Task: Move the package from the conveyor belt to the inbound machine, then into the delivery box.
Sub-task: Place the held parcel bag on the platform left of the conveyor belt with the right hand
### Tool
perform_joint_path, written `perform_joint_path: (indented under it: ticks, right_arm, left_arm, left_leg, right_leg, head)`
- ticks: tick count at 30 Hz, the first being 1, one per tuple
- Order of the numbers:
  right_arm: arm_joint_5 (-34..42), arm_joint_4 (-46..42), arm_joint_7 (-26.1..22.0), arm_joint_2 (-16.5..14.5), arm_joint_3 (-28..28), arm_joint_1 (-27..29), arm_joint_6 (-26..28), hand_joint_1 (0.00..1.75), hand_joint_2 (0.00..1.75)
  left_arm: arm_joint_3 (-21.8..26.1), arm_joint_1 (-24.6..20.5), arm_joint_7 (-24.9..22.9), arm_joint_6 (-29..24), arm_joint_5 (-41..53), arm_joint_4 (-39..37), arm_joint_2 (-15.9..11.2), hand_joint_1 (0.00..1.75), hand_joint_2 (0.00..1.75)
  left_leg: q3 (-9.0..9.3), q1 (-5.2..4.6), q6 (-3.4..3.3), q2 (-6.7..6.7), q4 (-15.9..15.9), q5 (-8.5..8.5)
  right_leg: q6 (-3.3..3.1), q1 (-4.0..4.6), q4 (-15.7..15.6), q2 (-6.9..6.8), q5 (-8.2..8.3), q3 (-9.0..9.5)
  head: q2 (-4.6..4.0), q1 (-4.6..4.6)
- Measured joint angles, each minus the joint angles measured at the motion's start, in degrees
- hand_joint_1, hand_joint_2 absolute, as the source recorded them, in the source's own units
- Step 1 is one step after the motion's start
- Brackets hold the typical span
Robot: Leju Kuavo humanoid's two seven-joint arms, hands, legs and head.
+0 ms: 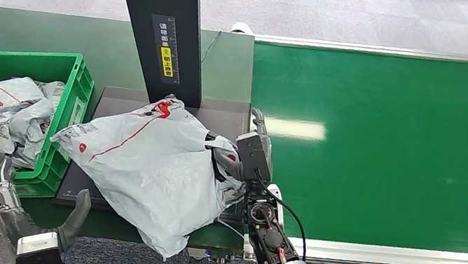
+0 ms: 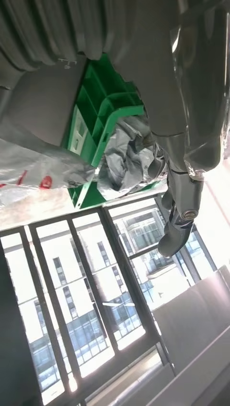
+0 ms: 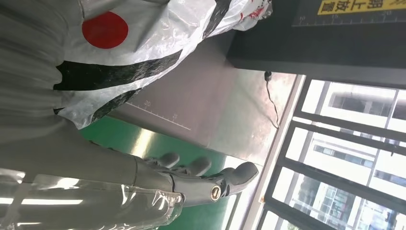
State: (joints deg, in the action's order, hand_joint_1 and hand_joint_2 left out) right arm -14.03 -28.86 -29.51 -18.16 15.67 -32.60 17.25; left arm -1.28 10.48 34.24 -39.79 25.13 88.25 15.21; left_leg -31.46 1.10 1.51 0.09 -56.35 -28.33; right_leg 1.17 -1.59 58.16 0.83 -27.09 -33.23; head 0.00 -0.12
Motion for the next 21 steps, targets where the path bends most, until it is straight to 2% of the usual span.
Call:
perform_joint_path:
  ticks: [6,11,14,17,21]
  right_arm:
    - [0.27,-0.94,-0.27,0.00,-0.73,0.37,-0.28,0.00,1.75]
    - [6.84,-4.27,-5.42,-0.35,-1.20,2.98,-3.55,0.00,1.75]
    - [11.49,-11.07,-7.00,-1.14,-1.21,8.25,-4.32,0.00,1.75]
    - [14.94,-20.96,-7.49,-1.84,-1.03,15.04,-4.02,0.00,1.75]
    - [17.26,-34.27,-8.22,-2.03,-0.36,22.86,-3.61,0.00,1.75]
  left_arm:
    - [0.80,0.51,0.23,-0.02,0.00,1.15,0.10,0.00,1.75]
    - [1.94,0.86,4.11,-0.04,0.25,2.09,0.41,0.00,1.75]
    - [2.86,1.47,4.32,-0.09,1.29,4.59,0.49,0.00,1.75]
    - [2.24,1.76,3.40,-0.11,7.42,5.12,0.47,0.00,1.75]
    - [-3.18,0.20,-3.04,-0.03,21.93,1.14,0.08,0.00,1.75]
  left_leg:
    - [0.02,0.01,0.00,0.00,0.00,0.00]
    - [0.01,0.01,0.01,0.00,0.00,0.00]
    - [-0.01,0.01,0.03,-0.02,0.00,-0.03]
    - [-0.04,0.01,0.03,-0.05,0.01,-0.06]
    - [-0.03,-0.03,0.01,-0.05,0.00,-0.07]
  right_leg:
    - [0.00,0.01,0.00,0.00,0.00,0.00]
    - [0.00,0.02,0.01,0.00,-0.01,0.00]
    - [0.01,0.02,0.00,-0.02,-0.04,-0.02]
    - [0.04,0.01,-0.02,-0.05,-0.08,-0.06]
    - [0.05,-0.04,-0.05,-0.06,-0.08,-0.04]
  head:
    - [0.00,0.00]
    - [0.00,0.00]
    - [0.00,-0.01]
    - [0.00,-0.01]
    - [0.00,0.00]
